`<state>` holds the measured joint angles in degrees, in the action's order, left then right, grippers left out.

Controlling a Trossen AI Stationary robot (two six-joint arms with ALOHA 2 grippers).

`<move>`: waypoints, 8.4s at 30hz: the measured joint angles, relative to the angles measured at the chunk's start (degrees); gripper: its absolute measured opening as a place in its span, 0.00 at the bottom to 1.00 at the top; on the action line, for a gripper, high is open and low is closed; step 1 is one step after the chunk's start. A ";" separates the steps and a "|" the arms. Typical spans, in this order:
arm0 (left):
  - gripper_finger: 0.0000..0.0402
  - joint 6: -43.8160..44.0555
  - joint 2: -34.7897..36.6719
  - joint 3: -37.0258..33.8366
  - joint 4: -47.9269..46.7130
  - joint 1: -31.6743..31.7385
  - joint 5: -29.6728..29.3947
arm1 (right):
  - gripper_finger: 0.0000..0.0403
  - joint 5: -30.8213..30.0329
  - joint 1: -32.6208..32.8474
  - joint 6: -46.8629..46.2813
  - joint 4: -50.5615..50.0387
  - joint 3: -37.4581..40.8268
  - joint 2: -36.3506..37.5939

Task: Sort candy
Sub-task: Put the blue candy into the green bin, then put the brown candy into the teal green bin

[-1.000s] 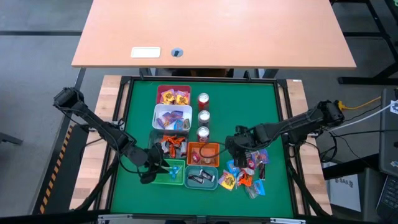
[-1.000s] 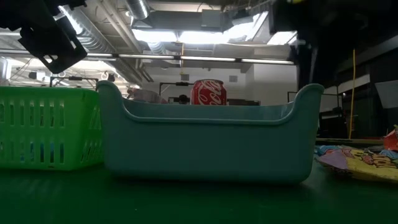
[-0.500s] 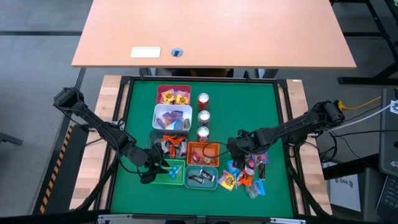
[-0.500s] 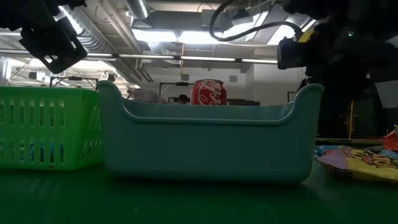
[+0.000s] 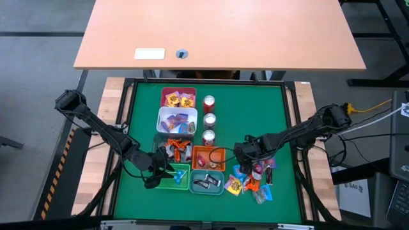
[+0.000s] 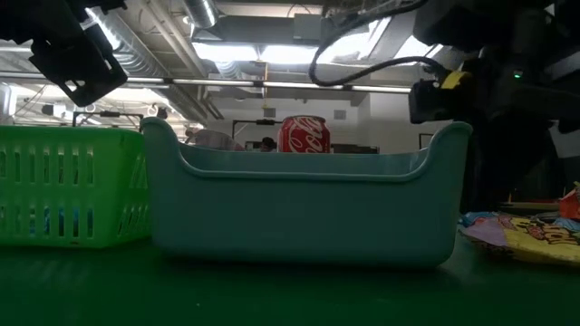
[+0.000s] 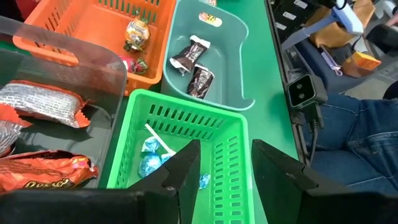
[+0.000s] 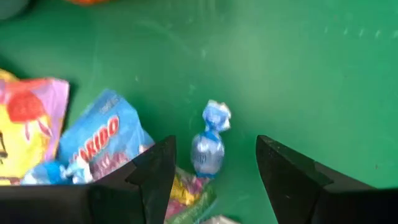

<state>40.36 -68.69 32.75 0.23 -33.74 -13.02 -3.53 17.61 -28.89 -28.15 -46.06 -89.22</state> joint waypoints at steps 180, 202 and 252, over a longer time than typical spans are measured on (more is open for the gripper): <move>0.25 3.04 -6.89 0.00 -2.16 -4.18 0.00 | 0.56 -11.41 1.07 1.41 -44.28 -29.85 -5.10; 0.33 2.64 -7.87 -0.02 0.33 -0.56 0.00 | 0.56 0.89 -7.72 -9.99 -32.82 5.22 12.79; 0.33 2.53 -7.82 0.00 5.57 0.11 -6.03 | 0.27 5.45 -16.17 -2.32 -24.26 5.13 12.60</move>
<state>42.88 -76.51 32.75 5.80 -33.63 -19.05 1.92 1.43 -31.20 -52.42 -40.93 -76.62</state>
